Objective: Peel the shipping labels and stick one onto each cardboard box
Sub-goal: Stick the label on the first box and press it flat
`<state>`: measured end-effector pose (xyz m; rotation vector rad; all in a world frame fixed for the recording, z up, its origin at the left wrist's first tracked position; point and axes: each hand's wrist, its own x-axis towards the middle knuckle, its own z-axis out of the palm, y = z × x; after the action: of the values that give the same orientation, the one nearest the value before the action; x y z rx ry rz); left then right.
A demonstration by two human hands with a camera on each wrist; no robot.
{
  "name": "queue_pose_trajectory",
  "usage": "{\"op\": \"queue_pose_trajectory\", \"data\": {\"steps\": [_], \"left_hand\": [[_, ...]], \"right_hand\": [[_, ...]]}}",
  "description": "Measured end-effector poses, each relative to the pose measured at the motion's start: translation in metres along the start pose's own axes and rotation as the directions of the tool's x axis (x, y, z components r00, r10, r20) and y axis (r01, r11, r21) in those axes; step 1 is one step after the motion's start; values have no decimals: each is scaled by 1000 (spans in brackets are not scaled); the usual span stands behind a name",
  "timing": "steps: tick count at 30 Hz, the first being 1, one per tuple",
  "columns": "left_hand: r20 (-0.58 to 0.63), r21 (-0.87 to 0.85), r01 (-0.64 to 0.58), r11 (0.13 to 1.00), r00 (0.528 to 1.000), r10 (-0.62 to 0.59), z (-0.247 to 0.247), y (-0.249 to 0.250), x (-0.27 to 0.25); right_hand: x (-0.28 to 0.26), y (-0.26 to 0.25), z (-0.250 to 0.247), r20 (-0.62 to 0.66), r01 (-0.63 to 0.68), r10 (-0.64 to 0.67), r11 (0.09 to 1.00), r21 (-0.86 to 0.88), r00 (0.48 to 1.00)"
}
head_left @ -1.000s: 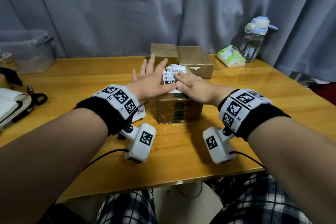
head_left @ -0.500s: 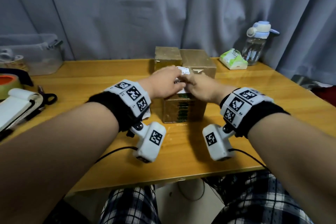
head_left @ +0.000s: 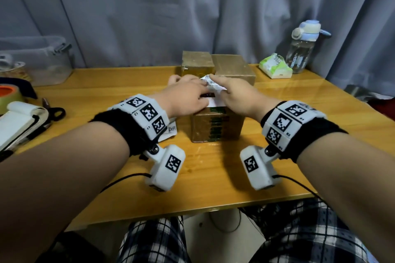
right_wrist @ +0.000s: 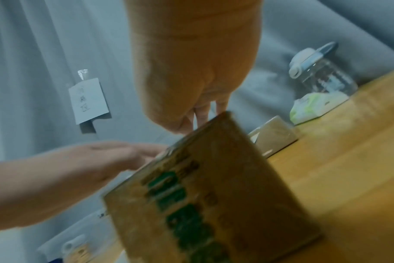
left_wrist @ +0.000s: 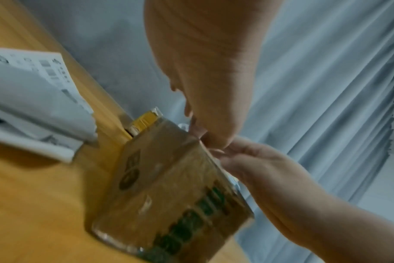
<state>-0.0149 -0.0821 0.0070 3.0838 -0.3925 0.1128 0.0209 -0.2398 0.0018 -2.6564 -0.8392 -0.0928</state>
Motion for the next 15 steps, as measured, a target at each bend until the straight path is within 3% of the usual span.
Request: {"op": "queue_pose_trajectory", "data": {"steps": [3,9,15], "left_hand": [[-32,-68,-53,996,998,51,7,7,-1],[136,-52,74,996,988,-67,1,-7,10],[193,-31,84,996,978,-77,-2,-10,21]], "right_hand": [[1,2,9,45,-29,30,999,-15,999],[2,4,-8,185,-61,93,984,-169,978],[14,-6,-13,224,-63,112,975,-215,968]]}}
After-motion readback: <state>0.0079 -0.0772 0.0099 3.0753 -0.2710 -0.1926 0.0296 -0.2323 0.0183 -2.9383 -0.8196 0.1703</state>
